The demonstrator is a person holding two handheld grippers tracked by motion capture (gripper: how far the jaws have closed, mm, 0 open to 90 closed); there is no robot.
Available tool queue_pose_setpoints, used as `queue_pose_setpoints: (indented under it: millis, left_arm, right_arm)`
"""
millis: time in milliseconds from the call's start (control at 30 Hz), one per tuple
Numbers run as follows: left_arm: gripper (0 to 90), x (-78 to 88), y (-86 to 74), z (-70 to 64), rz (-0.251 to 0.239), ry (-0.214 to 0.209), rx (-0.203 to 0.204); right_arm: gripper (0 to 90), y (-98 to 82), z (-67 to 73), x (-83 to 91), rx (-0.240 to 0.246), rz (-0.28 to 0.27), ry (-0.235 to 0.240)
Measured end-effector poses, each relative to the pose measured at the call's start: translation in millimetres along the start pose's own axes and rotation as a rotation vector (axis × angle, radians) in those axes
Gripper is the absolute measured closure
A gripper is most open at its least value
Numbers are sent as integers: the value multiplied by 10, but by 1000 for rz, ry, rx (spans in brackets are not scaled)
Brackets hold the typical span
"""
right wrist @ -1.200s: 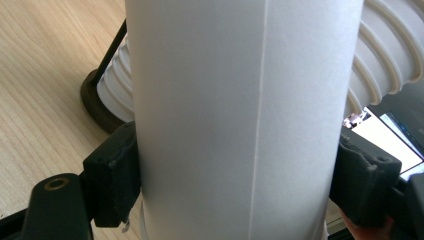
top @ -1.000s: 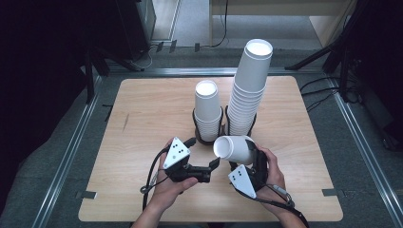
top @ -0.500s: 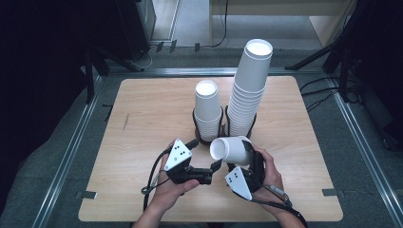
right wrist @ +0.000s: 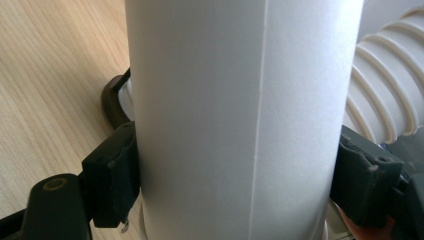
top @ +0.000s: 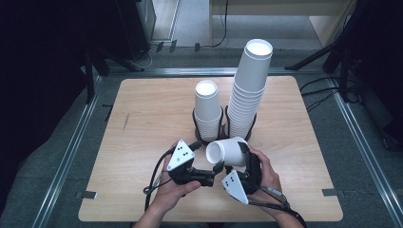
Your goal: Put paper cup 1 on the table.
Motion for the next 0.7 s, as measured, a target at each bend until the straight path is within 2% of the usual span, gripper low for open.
queue_pose_setpoints:
  millis: [133,700]
  left_arm:
    - [27,-6,-5,-11,6,-5,-3]
    - [44,-57,-47,-61,39,-17,-27]
  right_arm:
    - [182,36,17,18,25,-20,0]
    - [182,126,82,89,47,-53,10]
Point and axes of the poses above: each handheld gripper's, and its own axes: x roughly backward along the jaws, y roughly out of its top, z roughly to its left, the point moved 7 cm from there along -x, roughly forward along the jaws, and after that the axes turned 10 degrees about z, right-handed, at the moved point
